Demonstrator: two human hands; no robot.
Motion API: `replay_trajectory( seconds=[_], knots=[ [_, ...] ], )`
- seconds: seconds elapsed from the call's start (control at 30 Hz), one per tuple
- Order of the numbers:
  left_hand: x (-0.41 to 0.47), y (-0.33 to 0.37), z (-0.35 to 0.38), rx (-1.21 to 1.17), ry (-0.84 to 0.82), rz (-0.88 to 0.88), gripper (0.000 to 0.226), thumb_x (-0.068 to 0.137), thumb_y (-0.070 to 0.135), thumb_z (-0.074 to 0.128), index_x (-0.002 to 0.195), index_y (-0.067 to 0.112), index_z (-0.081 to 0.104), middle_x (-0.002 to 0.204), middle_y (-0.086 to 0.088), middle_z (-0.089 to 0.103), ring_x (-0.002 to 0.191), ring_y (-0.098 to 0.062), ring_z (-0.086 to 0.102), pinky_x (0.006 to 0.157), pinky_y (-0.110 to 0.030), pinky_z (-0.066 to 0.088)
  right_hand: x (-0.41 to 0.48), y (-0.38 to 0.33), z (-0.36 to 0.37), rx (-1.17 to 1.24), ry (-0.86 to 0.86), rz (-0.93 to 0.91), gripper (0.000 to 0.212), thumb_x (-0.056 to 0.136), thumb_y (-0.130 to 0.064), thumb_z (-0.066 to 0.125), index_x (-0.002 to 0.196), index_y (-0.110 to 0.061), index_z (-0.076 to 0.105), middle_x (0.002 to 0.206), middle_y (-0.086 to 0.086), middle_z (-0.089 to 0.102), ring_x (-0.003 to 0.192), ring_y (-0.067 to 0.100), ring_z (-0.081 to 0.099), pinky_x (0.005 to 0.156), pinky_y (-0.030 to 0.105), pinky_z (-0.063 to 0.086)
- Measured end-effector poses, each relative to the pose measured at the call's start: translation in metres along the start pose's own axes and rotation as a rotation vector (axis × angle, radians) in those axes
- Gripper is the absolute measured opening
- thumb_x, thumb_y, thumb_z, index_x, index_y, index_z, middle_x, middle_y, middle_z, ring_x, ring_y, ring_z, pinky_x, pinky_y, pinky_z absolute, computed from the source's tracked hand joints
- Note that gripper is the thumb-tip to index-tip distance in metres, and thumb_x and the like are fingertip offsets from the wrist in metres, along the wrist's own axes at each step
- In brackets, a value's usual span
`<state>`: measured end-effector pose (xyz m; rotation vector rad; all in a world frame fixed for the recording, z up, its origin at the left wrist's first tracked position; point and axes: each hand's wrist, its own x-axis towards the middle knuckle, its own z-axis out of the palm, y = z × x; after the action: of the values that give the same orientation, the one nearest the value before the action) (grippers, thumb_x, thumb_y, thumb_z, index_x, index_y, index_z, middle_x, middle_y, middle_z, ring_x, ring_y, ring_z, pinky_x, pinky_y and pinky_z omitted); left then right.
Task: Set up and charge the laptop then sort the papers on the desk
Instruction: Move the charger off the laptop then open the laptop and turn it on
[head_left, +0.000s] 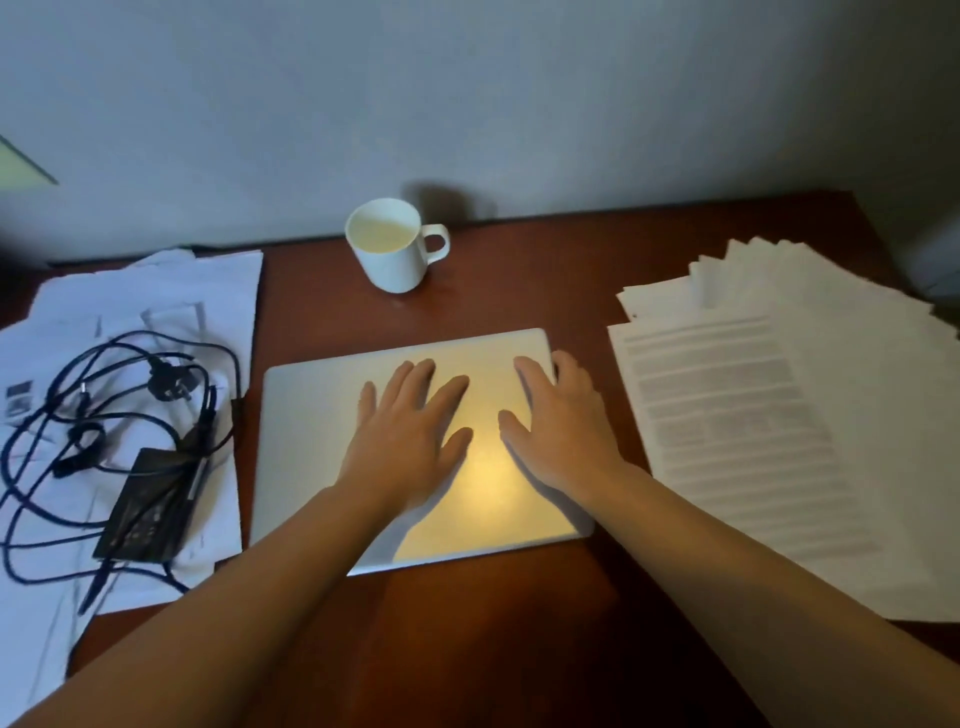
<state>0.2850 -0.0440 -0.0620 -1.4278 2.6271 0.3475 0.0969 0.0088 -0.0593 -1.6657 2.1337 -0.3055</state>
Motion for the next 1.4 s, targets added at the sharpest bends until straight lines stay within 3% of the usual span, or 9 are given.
replay_trajectory(
  seconds=[0.23,0.4,0.5,0.67,0.77,0.97,1.23,1.33,1.4],
  knots=[
    [-0.007,-0.031,0.023,-0.130,0.200,0.112,0.058,0.100,0.061,0.025,0.155,0.042,0.030,0.166,0.010,0.023,0.155,-0.014,0.012,0.125,-0.041,0.004,0.011,0.002,0.036,-0.168,0.169,-0.131,0.063,0.097,-0.061,0.031,0.153,-0.035,0.023,0.163,0.001,0.016,0.149,0.032,0.014,0.118,0.046,0.027],
    [-0.015,-0.045,0.029,-0.120,0.381,0.074,0.047,0.101,0.050,0.043,0.145,0.036,0.050,0.153,0.007,0.046,0.143,-0.014,0.037,0.118,-0.039,0.026,0.007,0.002,0.038,-0.140,0.180,-0.163,0.061,0.097,-0.059,0.032,0.153,-0.034,0.025,0.162,-0.001,0.018,0.149,0.030,0.009,0.117,0.047,0.022],
    [-0.038,-0.058,0.038,-0.099,0.461,-0.029,0.054,0.094,0.056,0.036,0.140,0.035,0.056,0.148,0.004,0.053,0.138,-0.019,0.044,0.114,-0.044,0.031,-0.005,-0.003,0.041,-0.180,0.240,-0.175,0.059,0.096,-0.060,0.034,0.148,-0.031,0.035,0.156,0.002,0.030,0.145,0.027,0.020,0.115,0.046,0.028],
    [-0.104,-0.075,0.053,-0.092,0.434,-0.201,0.056,0.097,0.062,0.036,0.148,0.038,0.043,0.155,0.005,0.039,0.146,-0.019,0.027,0.116,-0.052,0.025,-0.055,-0.011,0.051,-0.177,0.246,-0.062,0.065,0.092,-0.067,0.037,0.148,-0.034,0.036,0.154,0.003,0.032,0.142,0.028,0.024,0.114,0.045,0.030],
    [-0.139,-0.083,0.066,-0.213,0.435,-0.141,0.082,0.085,0.081,0.029,0.151,0.035,0.040,0.158,-0.002,0.033,0.150,-0.021,0.017,0.119,-0.048,0.028,-0.084,-0.013,0.057,-0.152,0.253,0.019,0.072,0.089,-0.075,0.034,0.151,-0.037,0.030,0.157,0.005,0.024,0.139,0.032,0.029,0.109,0.044,0.034],
    [-0.157,-0.084,0.070,-0.332,0.392,-0.082,0.099,0.071,0.082,0.061,0.155,0.038,0.035,0.168,0.004,0.014,0.157,-0.020,-0.002,0.122,-0.049,0.022,-0.112,-0.005,0.072,-0.182,0.368,-0.050,0.087,0.076,-0.089,0.033,0.145,-0.037,0.040,0.152,-0.004,0.035,0.131,0.028,0.041,0.099,0.040,0.041],
    [-0.155,-0.089,0.073,-0.409,0.450,-0.093,0.088,0.067,0.081,0.066,0.145,0.043,0.051,0.168,0.002,0.019,0.156,-0.019,0.010,0.123,-0.046,0.022,-0.123,0.005,0.074,-0.220,0.399,-0.129,0.090,0.071,-0.091,0.042,0.143,-0.038,0.043,0.153,-0.009,0.037,0.137,0.021,0.037,0.104,0.038,0.041],
    [-0.152,-0.087,0.075,-0.268,0.484,-0.083,0.087,0.072,0.088,0.054,0.144,0.038,0.054,0.156,-0.001,0.041,0.149,-0.025,0.027,0.118,-0.046,0.030,-0.124,0.008,0.074,-0.218,0.387,-0.150,0.087,0.073,-0.089,0.043,0.143,-0.037,0.042,0.153,-0.009,0.037,0.138,0.022,0.035,0.106,0.039,0.039],
    [-0.146,-0.083,0.077,-0.038,0.578,-0.019,0.087,0.077,0.091,0.036,0.135,0.031,0.061,0.133,0.000,0.058,0.130,-0.027,0.047,0.111,-0.050,0.034,-0.123,0.008,0.075,-0.246,0.392,-0.174,0.084,0.076,-0.088,0.040,0.141,-0.035,0.044,0.150,-0.006,0.039,0.138,0.025,0.034,0.110,0.041,0.035]
  ],
)
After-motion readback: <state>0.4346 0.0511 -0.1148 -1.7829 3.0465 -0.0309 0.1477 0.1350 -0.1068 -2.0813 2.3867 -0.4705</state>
